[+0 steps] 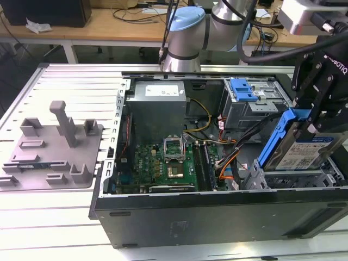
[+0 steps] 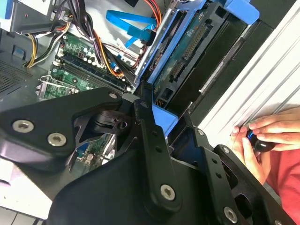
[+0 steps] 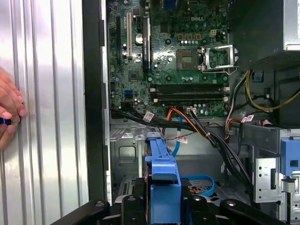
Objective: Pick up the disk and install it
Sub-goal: 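Insert the disk into the insertion slot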
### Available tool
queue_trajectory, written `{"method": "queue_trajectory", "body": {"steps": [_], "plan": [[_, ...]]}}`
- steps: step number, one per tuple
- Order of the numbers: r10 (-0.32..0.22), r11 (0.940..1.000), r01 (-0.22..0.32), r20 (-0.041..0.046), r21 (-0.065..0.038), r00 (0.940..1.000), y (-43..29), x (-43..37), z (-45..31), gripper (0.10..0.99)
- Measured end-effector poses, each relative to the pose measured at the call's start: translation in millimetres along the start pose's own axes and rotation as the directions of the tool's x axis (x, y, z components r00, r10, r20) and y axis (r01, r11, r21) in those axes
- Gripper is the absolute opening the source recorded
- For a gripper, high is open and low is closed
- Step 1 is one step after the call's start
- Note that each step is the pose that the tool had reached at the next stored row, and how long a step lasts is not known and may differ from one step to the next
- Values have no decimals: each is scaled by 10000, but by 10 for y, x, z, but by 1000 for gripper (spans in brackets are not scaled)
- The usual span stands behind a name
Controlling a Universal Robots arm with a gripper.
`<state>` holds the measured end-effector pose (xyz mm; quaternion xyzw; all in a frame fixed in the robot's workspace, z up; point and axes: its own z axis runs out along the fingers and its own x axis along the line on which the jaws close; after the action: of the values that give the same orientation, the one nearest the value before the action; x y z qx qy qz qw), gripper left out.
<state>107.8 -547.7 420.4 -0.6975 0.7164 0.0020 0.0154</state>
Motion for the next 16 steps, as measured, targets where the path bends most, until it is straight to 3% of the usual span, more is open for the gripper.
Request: {"method": "queue_trajectory", "body": {"steps": [11, 12, 14, 16], "plan": [[0, 10000, 0, 0, 0, 10000, 2, 3, 81, 369], [0, 10000, 0, -1, 0, 10000, 2, 3, 81, 380], [0, 10000, 0, -1, 0, 10000, 1, 3, 81, 502], [0, 10000, 0, 0, 0, 10000, 1, 4, 82, 502]]}}
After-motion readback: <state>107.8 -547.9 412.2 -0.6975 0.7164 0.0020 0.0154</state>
